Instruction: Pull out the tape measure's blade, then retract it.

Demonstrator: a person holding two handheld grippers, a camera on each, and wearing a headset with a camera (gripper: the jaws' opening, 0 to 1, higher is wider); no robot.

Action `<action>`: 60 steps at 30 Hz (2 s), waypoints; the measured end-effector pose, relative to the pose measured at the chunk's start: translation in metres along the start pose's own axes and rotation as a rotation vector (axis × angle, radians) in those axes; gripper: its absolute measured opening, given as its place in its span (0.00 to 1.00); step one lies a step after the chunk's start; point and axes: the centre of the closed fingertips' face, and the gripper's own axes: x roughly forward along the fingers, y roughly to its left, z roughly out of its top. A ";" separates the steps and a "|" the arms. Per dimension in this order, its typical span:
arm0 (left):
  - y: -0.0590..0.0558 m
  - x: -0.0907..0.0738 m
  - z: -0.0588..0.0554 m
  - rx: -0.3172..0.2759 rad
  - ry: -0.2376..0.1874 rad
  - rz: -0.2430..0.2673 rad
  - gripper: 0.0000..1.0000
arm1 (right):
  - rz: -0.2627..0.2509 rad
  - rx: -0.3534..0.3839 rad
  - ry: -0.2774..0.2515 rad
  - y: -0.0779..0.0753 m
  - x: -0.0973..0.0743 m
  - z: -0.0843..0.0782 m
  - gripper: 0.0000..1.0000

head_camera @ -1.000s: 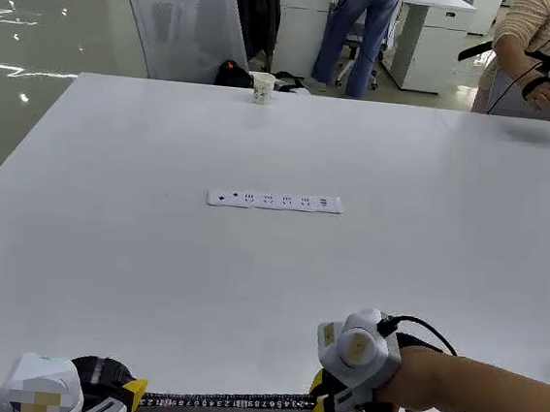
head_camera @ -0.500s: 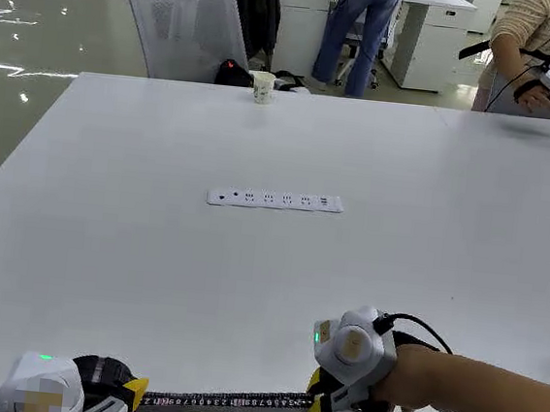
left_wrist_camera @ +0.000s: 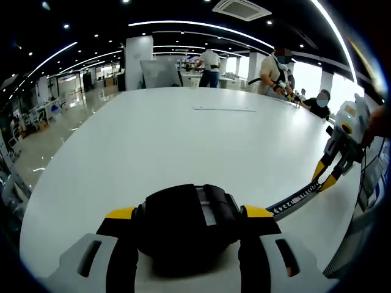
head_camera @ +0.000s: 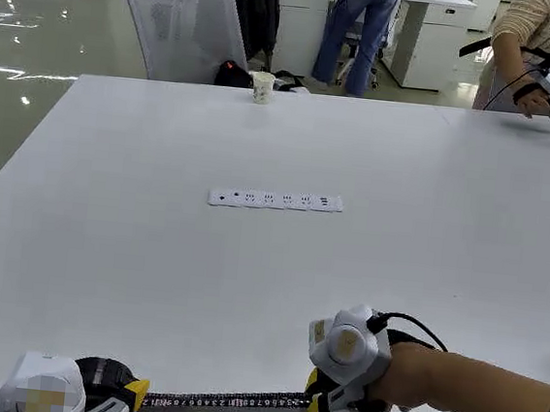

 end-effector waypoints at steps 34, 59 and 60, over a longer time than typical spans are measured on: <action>0.001 0.001 -0.001 0.001 0.016 -0.001 0.62 | 0.009 0.012 -0.029 -0.002 0.005 0.010 0.11; 0.001 0.002 0.000 0.000 0.022 0.000 0.62 | 0.013 0.007 -0.022 0.000 0.009 0.018 0.11; 0.001 0.002 0.000 0.000 0.022 0.000 0.62 | 0.013 0.008 -0.021 0.000 0.009 0.018 0.11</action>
